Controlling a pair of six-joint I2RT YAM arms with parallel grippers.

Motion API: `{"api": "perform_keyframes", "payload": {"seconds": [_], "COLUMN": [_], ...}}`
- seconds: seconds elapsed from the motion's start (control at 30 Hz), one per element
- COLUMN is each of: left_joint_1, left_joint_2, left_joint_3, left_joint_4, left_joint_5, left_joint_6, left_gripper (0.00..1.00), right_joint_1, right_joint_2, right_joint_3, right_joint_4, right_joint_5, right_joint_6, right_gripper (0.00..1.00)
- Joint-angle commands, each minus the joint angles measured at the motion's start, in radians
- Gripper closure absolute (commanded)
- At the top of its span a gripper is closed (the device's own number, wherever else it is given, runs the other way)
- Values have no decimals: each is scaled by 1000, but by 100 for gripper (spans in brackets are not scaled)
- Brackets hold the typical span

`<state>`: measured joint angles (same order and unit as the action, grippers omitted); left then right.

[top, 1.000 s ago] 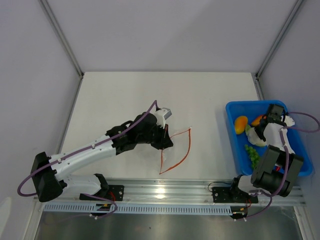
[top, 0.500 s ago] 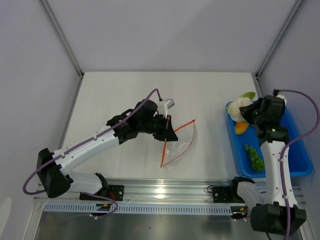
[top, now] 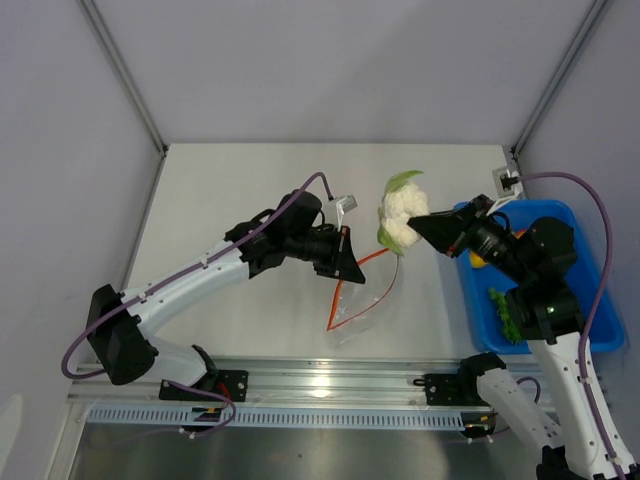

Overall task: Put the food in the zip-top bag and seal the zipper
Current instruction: Place the fake vegetable in the zipper food storage bag.

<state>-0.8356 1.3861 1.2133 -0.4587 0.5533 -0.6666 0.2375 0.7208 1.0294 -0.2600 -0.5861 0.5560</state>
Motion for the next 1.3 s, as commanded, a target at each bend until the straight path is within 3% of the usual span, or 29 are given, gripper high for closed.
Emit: {"api": "perform_keyframes", "payload": {"seconds": [0.0,0.2,0.37,0.93,1.27], "left_joint_1": [7,13,24,56,92], "left_joint_2": [8,13,-2,-25,-45], "left_joint_3": [37,38,31,-18,-80], "left_joint_4": [54,80,84,156,258], "left_joint_5": [54,91,92,125,181], "left_joint_6": [-47,-71,-82,-154,-234], "left_gripper": [100,100,99,99,100], "right_joint_1": [97,307,453,615,645], "right_joint_2": [-15,-7,8,-78,-173], "right_joint_3": [-63,-143,-178,-296,-419], "right_joint_4": [179,307,268,102,90], "right_joint_5": [-98,-63,61,422,525], "right_joint_6": [5,-2,-68,-166,-160], "right_gripper": [100,100,100,100,100]}}
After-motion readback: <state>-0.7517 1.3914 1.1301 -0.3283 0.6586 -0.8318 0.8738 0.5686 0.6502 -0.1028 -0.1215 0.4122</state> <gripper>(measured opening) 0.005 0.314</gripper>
